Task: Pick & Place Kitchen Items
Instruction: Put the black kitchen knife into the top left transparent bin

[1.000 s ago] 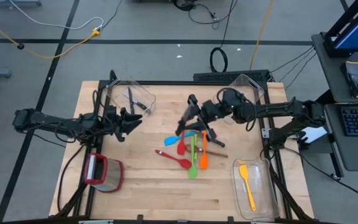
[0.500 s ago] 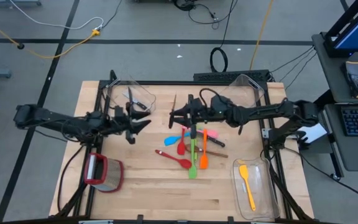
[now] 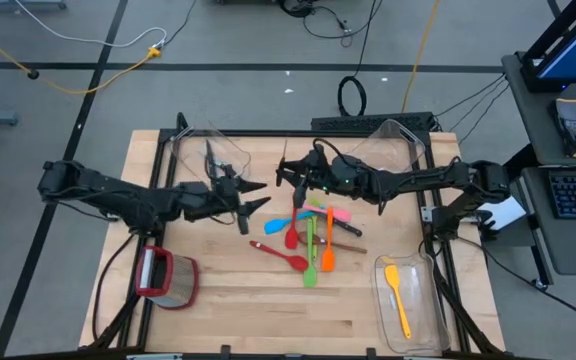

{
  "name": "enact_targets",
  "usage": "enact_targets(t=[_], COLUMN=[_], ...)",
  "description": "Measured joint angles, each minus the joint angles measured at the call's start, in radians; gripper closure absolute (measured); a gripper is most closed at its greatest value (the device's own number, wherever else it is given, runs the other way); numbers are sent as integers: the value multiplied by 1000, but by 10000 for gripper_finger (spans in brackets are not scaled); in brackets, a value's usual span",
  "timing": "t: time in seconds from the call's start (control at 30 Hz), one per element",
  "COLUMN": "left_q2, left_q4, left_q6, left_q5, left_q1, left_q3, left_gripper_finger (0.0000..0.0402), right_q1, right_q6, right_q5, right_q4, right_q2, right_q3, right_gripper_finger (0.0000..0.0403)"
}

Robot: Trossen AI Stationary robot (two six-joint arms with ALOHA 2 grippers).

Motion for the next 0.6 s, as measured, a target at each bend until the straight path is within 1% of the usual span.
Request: enact_targets(t=[0.13,0.23,0.33,0.5,0.6], left_q2=[56,84,97,100,100], left_q4=[-64,-72,-69,-70,-69], left_q6=[20,21,17,-10,-25], left_q5=[-64,-89,-89,-76,-61], left_q1=[14,38,65,89,94], left_q3=[56,75,79,79,79], left_gripper_finger=[220,220,220,220,220], right_q1=[2,5,12,28,31], right_q6=[33,49,60,56,62], right_q5=[39,42,46,117,118], right_q4=[-2,0,-3,12,8], right_q2=[0,0,0,14,20], right_q3=[0,0,0,0,-2], right_gripper_finger=[317,317,317,317,317])
